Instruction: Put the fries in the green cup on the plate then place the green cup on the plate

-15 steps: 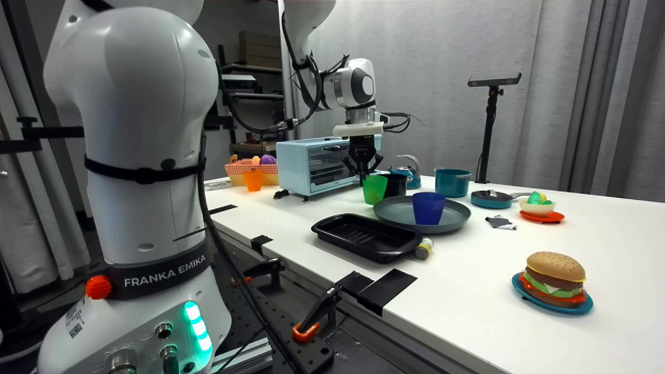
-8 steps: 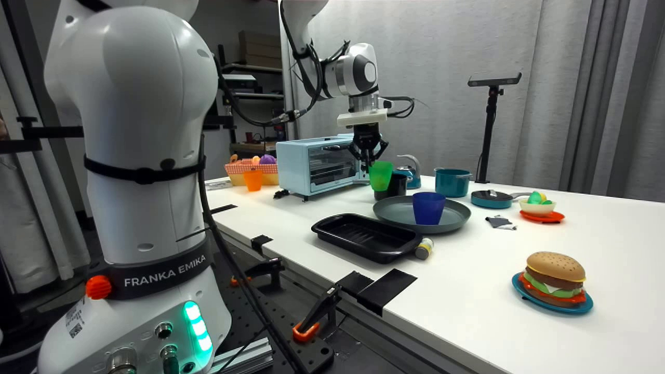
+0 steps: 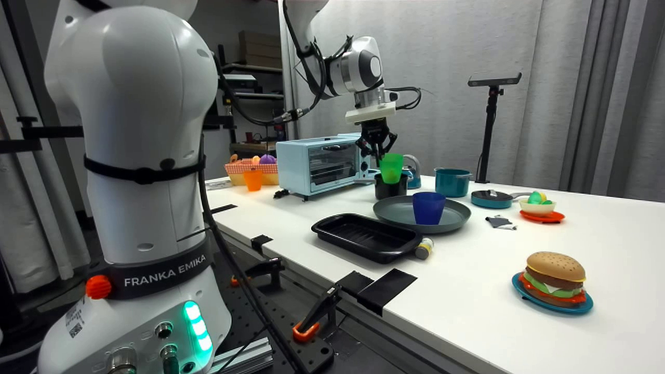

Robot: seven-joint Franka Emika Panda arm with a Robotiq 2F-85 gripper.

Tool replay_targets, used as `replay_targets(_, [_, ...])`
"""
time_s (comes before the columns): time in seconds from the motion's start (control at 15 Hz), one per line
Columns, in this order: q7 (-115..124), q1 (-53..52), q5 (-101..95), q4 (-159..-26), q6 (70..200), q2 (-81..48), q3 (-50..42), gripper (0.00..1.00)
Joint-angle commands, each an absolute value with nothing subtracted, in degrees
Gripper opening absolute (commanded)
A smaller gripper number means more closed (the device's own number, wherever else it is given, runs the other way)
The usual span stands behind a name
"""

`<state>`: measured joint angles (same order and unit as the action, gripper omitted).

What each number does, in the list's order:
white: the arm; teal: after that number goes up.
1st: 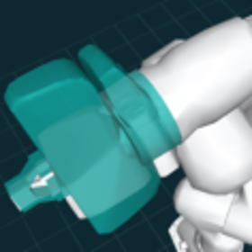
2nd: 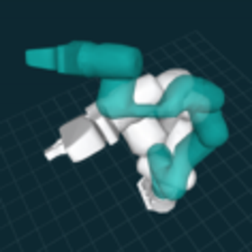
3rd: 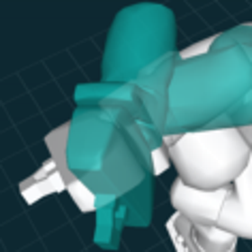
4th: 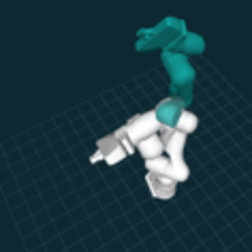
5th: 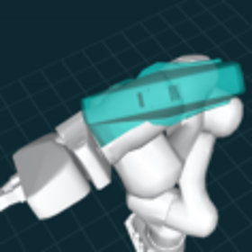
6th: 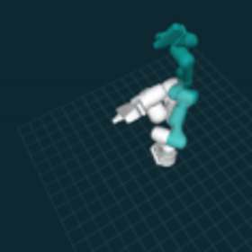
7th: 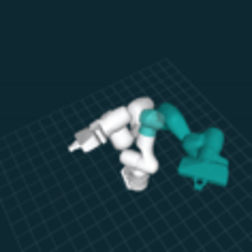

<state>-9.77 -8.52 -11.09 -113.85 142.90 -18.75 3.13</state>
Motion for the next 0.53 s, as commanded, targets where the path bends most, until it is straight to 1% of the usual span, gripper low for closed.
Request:
replay_targets(0.0, [-8.46,-7.67,-14.22,-114.84,144.78,-17.44,2.22,0.01])
replay_targets(0.47, [-7.98,-5.99,-15.01,-115.60,145.26,-16.20,0.27,0.01])
